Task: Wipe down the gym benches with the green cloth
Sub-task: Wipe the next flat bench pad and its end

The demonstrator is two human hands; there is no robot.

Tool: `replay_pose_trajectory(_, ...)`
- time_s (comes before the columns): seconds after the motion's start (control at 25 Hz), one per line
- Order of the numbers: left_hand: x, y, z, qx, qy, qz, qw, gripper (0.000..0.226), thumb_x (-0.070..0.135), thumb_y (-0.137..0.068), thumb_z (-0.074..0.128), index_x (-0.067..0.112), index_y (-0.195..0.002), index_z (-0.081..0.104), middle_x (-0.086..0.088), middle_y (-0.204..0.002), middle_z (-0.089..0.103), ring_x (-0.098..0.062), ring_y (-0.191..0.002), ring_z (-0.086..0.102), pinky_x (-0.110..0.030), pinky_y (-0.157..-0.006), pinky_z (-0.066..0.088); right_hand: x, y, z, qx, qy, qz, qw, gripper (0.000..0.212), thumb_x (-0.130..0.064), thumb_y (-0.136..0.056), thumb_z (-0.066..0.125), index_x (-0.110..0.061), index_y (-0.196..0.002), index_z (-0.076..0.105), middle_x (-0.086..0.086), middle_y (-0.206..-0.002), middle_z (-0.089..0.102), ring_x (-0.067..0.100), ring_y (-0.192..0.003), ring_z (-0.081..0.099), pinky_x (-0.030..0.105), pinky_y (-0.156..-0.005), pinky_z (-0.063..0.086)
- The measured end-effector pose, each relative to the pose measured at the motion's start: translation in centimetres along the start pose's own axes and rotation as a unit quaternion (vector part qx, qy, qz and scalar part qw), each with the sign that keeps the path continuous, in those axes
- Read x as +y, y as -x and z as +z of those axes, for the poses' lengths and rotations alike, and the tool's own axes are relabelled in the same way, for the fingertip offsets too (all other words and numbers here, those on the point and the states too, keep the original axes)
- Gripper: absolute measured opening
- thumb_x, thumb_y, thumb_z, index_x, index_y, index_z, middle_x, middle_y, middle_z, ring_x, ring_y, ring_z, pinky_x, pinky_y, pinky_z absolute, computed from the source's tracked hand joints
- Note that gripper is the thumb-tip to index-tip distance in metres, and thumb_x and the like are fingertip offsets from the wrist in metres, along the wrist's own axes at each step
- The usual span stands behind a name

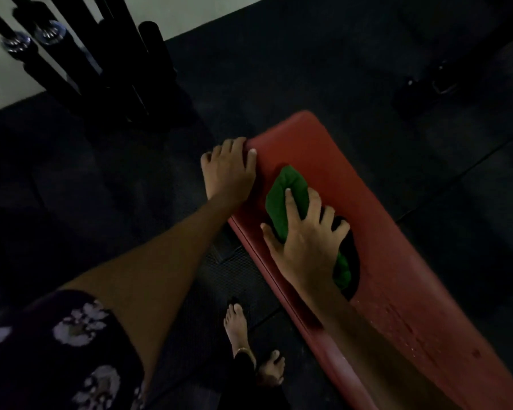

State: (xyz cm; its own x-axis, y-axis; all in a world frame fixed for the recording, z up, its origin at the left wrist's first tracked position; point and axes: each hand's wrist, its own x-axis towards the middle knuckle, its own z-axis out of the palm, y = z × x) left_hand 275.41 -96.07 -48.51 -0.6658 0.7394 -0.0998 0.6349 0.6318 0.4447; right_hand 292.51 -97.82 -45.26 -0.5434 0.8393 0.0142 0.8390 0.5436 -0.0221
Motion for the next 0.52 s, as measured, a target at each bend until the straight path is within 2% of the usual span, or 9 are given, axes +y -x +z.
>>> replay_pose_trajectory(0.12, -0.4, 0.0, 1.0, 0.076, 0.013, 0.01, 0.997, 0.06, 0.044, -0.092, 0.018, 0.014, -0.129, 0.055, -0.006, -0.126, 0.06, -0.026, -0.114, 0.053, -0.037, -0.097, 0.031, 2.1, -2.6, 0.4, 0.015, -0.004, -0.093, 0.996, 0.059, -0.054, -0.081, 0.038, -0.027, -0.13, 0.054, 0.012, -0.124, 0.055, 0.032, -0.092, 0.056, 0.042, -0.075, 0.041)
replay_pose_trajectory(0.16, -0.4, -0.1, 1.2, 0.08, 0.022, 0.012, 0.996, 0.065, 0.045, -0.09, 0.014, 0.014, -0.129, 0.056, -0.006, -0.125, 0.061, -0.026, -0.114, 0.054, -0.037, -0.097, 0.032, 2.7, -4.6, 0.2, 0.004, -0.01, -0.076, 0.997, 0.057, -0.053, -0.083, 0.04, -0.028, -0.133, 0.052, 0.012, -0.127, 0.053, 0.033, -0.098, 0.055, 0.044, -0.078, 0.04)
replay_pose_trajectory(0.28, -0.4, 0.1, 1.4, 0.051, 0.009, 0.016, 0.999, 0.066, 0.044, -0.088, 0.013, 0.016, -0.13, 0.054, -0.005, -0.127, 0.059, -0.025, -0.114, 0.053, -0.038, -0.097, 0.031, 2.1, -8.5, -0.6, -0.084, -0.057, 0.133, 0.986, 0.061, -0.052, -0.088, 0.047, -0.031, -0.143, 0.035, 0.011, -0.142, 0.034, 0.034, -0.122, 0.038, 0.051, -0.098, 0.029)
replay_pose_trajectory(0.32, -0.3, 0.2, 1.4, 0.046, 0.006, 0.018, 0.999, 0.064, 0.043, -0.088, 0.015, 0.015, -0.129, 0.055, -0.006, -0.125, 0.06, -0.026, -0.112, 0.054, -0.039, -0.096, 0.033, 1.2, -8.6, -0.5, -0.09, -0.047, 0.135, 0.986, 0.063, -0.053, -0.088, 0.048, -0.031, -0.145, 0.032, 0.011, -0.144, 0.031, 0.034, -0.124, 0.035, 0.052, -0.099, 0.027)
replay_pose_trajectory(0.44, -0.3, 0.4, 1.7, 0.047, 0.005, 0.02, 0.999, 0.057, 0.038, -0.09, 0.021, 0.012, -0.125, 0.059, -0.009, -0.12, 0.063, -0.03, -0.105, 0.058, -0.042, -0.091, 0.038, 0.8, -7.8, -0.6, -0.062, -0.009, -0.062, 0.996, 0.063, -0.051, -0.084, 0.055, -0.034, -0.142, 0.038, 0.012, -0.141, 0.038, 0.036, -0.118, 0.042, 0.052, -0.095, 0.031)
replay_pose_trajectory(0.48, -0.2, 0.4, 1.8, 0.045, 0.006, 0.016, 0.999, 0.057, 0.037, -0.091, 0.021, 0.012, -0.125, 0.059, -0.009, -0.121, 0.063, -0.03, -0.106, 0.058, -0.043, -0.092, 0.038, 1.9, -8.9, -0.8, -0.073, -0.012, -0.076, 0.994, 0.061, -0.051, -0.084, 0.055, -0.036, -0.141, 0.038, 0.012, -0.141, 0.038, 0.036, -0.119, 0.041, 0.052, -0.096, 0.031)
replay_pose_trajectory(0.52, -0.2, 0.4, 1.8, 0.04, 0.01, 0.012, 0.999, 0.057, 0.037, -0.091, 0.021, 0.012, -0.125, 0.058, -0.009, -0.122, 0.062, -0.03, -0.107, 0.057, -0.043, -0.093, 0.037, 2.9, -10.4, -0.9, -0.098, -0.02, -0.032, 0.994, 0.06, -0.051, -0.086, 0.053, -0.038, -0.142, 0.035, 0.011, -0.142, 0.035, 0.036, -0.122, 0.039, 0.051, -0.098, 0.03)
